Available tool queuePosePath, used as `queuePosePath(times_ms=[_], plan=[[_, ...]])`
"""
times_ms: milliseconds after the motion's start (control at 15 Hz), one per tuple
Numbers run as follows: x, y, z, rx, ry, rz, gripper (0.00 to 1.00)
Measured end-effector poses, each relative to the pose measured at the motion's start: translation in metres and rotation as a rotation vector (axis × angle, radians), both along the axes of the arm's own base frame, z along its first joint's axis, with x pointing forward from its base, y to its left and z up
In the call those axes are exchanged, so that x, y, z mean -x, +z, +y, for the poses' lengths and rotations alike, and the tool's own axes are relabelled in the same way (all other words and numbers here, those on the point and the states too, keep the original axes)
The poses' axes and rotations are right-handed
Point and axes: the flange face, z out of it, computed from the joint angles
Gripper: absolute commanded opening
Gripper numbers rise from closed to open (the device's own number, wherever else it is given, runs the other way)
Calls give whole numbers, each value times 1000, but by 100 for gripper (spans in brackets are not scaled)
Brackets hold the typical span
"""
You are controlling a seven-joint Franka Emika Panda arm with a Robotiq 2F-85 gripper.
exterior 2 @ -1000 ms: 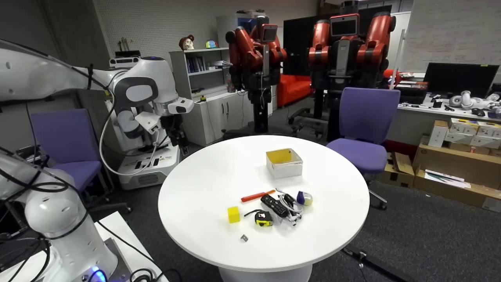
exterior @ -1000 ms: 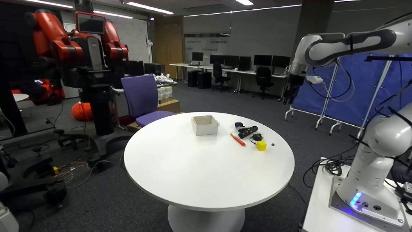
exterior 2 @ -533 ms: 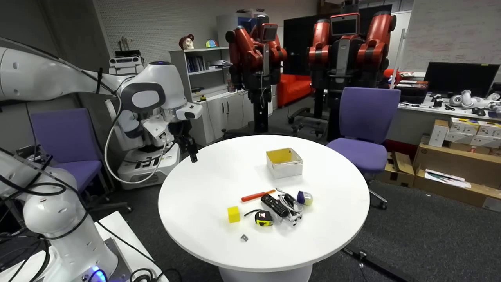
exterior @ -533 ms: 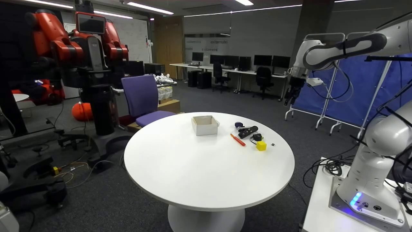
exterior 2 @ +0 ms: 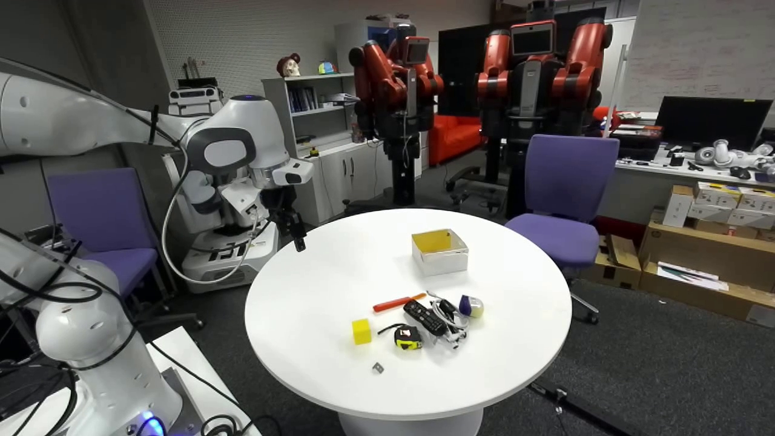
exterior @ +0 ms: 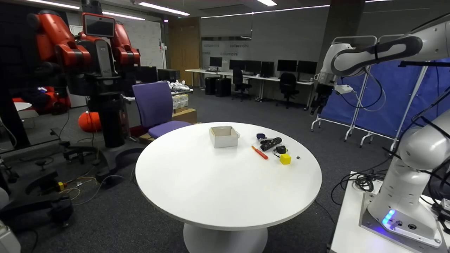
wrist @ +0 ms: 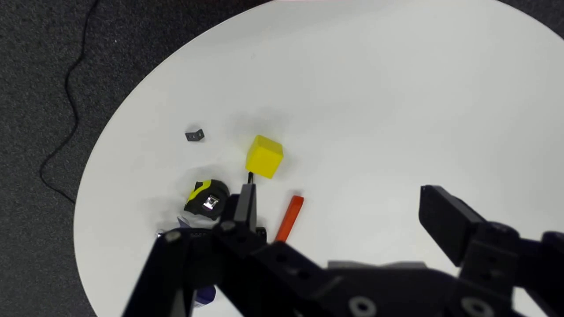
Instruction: Push the yellow block off the table.
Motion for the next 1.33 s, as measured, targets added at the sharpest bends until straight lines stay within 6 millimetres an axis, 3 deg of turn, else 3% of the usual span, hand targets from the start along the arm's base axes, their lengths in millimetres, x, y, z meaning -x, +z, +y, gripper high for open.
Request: queuePosePath(times_ms=[533,733,1067,1333], plan=[[-9,-7,-3,11,-17,-37,100],[-28,-37,-15,13,-77,-39,100],[-54,-107,-37,-66,-215,41,100],[-76,-146,-59,-95,-309,42,100]])
